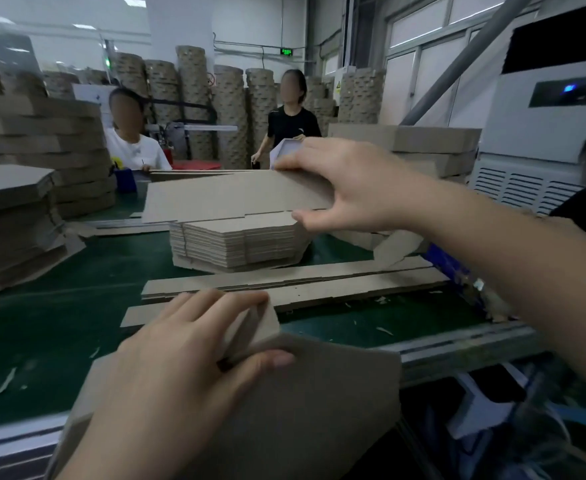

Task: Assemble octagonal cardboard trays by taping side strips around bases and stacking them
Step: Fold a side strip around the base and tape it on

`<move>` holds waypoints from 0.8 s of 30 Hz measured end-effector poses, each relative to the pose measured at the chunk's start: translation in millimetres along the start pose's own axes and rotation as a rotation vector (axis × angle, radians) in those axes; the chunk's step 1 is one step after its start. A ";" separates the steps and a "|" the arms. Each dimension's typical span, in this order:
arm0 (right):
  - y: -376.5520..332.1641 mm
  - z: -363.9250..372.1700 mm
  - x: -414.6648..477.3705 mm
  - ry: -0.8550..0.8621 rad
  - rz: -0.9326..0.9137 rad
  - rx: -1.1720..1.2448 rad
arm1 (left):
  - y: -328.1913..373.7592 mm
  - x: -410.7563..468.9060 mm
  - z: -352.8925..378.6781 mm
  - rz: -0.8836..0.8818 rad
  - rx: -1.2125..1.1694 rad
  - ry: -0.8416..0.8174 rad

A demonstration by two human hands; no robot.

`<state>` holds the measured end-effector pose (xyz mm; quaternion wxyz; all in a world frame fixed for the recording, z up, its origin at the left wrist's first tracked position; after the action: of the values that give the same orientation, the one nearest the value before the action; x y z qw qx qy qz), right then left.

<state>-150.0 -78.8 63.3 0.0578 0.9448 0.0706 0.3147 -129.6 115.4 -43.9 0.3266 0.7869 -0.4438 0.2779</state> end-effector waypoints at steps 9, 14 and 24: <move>-11.0 -99.5 -87.6 0.045 0.080 -0.329 | 19.9 -9.0 16.6 -0.057 -0.379 0.067; 2.0 -101.2 -145.9 0.097 0.121 -0.187 | 22.7 -18.7 37.5 -0.079 -0.512 0.064; 25.8 -13.1 -219.5 0.216 0.337 0.445 | 1.8 -32.0 56.6 -0.151 -0.650 0.048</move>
<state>-329.2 -140.5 -51.0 -0.2116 0.8937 -0.0142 0.3954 -137.3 88.2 -102.4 0.5905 0.6654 -0.4418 0.1154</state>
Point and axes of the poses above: each hand's wrist, its own x-axis towards the middle knuckle, its own z-axis out of the palm, y = z × x, the point moved 5 cm from there along x, towards the middle knuckle, and after that the axes turned 8 degrees about y, right-handed, at the moved point
